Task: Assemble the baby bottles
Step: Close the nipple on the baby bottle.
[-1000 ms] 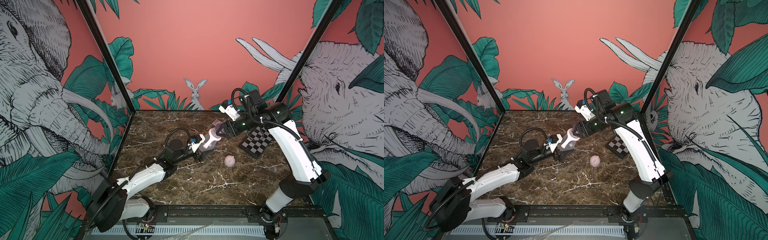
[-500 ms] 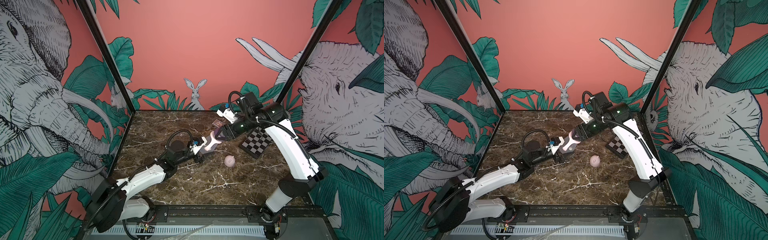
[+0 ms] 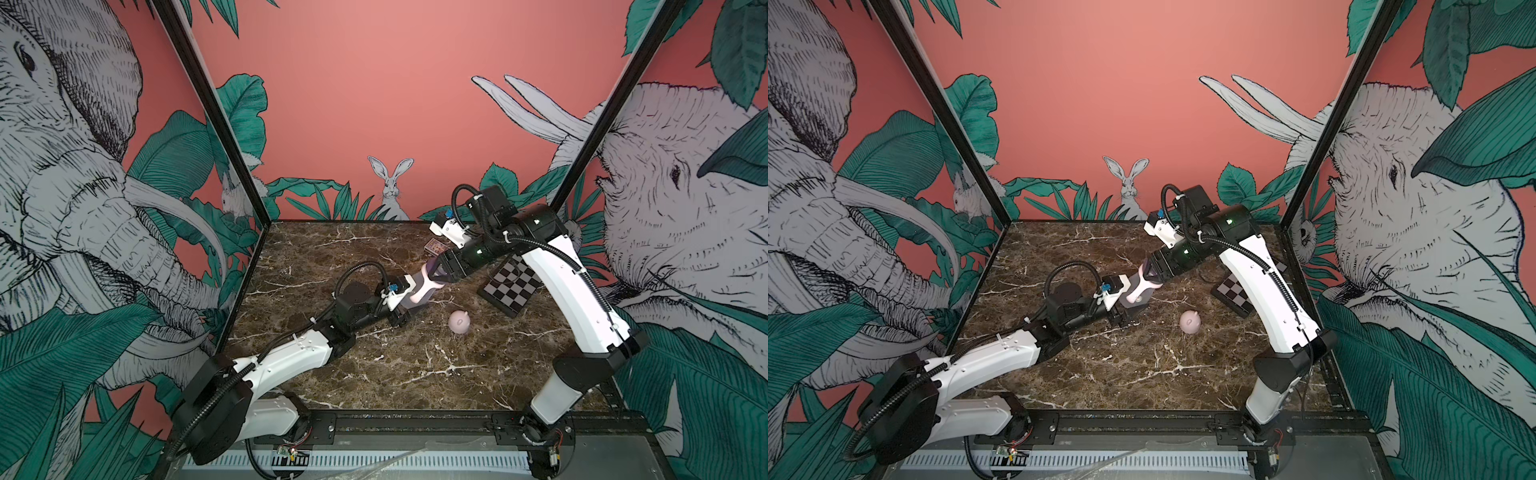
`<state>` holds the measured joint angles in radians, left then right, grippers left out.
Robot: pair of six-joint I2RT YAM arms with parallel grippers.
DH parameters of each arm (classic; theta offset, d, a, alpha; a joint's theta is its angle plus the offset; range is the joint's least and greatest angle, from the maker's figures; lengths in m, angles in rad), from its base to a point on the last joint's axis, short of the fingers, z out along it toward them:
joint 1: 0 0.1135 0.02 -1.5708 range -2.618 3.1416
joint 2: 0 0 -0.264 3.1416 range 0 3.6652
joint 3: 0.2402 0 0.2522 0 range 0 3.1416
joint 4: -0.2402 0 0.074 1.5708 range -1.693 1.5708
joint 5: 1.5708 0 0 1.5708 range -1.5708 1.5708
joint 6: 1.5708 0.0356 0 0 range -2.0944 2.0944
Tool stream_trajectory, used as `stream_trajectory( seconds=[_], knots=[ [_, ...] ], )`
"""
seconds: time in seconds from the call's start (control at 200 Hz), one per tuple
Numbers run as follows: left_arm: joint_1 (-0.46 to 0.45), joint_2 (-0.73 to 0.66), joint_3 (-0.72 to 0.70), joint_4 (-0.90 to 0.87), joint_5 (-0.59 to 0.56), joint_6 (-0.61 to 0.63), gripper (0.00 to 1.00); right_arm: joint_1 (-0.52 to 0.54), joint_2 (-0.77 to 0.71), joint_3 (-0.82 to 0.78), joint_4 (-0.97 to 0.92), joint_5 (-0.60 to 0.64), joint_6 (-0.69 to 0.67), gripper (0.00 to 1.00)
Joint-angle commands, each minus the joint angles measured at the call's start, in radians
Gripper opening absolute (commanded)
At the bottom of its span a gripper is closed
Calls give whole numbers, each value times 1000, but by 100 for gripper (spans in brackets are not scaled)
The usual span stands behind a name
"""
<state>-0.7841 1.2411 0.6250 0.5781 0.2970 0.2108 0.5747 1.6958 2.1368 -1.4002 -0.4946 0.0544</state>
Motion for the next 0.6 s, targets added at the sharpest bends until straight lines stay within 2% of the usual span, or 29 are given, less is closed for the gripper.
stream_trajectory(
  seconds=[0.0, 0.16, 0.375, 0.59],
  knots=[
    [-4, -25, -4, 57, -20, 15, 52, -1, 2, -27, -5, -24, -17, 55],
    [-6, -26, -15, 89, -61, 28, 50, -1, 28, -34, -19, -35, -15, 56],
    [-7, -29, -29, 127, -156, 30, 49, -1, 2, -129, 91, -29, 64, 55],
    [-8, -24, -23, 133, -134, 13, 49, -7, -61, -261, 265, -123, 143, 56]
  ],
)
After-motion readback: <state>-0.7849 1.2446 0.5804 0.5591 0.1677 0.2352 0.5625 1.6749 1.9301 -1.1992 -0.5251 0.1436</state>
